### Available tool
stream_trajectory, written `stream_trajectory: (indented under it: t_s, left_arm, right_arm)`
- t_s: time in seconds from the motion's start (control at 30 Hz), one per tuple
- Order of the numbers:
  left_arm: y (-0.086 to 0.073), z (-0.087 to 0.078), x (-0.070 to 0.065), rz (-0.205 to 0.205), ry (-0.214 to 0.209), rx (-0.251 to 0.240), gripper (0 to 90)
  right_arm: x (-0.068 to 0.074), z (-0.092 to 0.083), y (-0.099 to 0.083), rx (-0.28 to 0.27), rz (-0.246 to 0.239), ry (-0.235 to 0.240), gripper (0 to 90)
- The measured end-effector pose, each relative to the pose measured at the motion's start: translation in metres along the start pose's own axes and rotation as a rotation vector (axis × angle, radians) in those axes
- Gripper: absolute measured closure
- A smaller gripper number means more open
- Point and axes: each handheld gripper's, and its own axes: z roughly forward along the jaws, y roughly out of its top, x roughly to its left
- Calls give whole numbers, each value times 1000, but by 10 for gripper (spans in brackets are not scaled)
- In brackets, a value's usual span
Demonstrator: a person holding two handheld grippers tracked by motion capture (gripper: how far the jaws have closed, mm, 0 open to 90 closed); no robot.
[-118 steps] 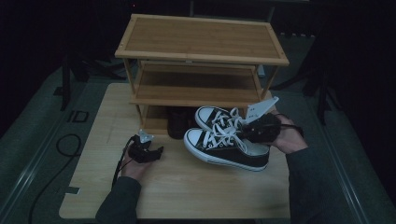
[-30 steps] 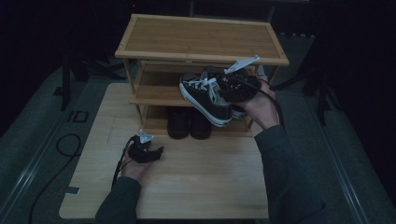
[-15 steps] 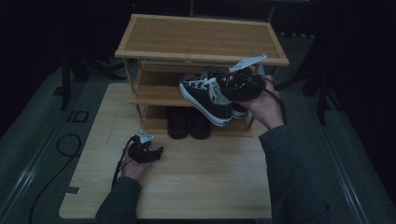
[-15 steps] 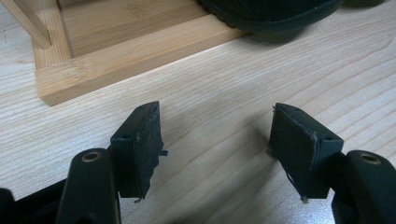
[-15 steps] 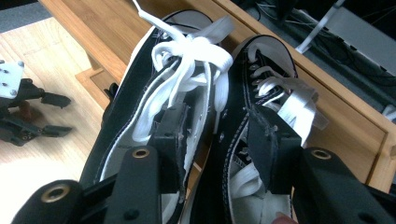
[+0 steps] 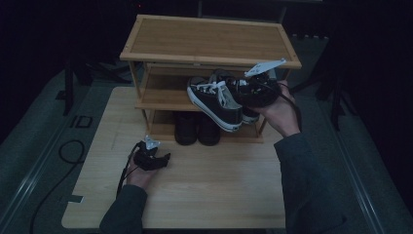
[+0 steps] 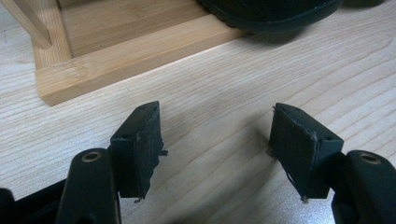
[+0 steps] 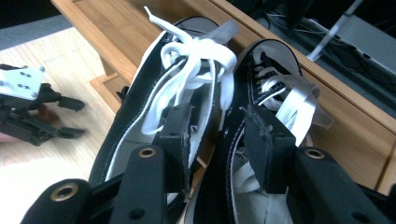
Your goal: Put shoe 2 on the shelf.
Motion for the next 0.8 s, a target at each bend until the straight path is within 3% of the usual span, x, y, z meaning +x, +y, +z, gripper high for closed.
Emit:
stream_trajectory:
  t_s: [0.37, 0.8]
  left_arm:
    - [0, 0, 0, 1, 0, 1, 347]
    - [0, 0, 0, 1, -1, 1, 347]
  right_arm:
    - [1, -8, -2, -28, -19, 46, 654]
    - [4, -12, -4, -32, -59, 68, 829]
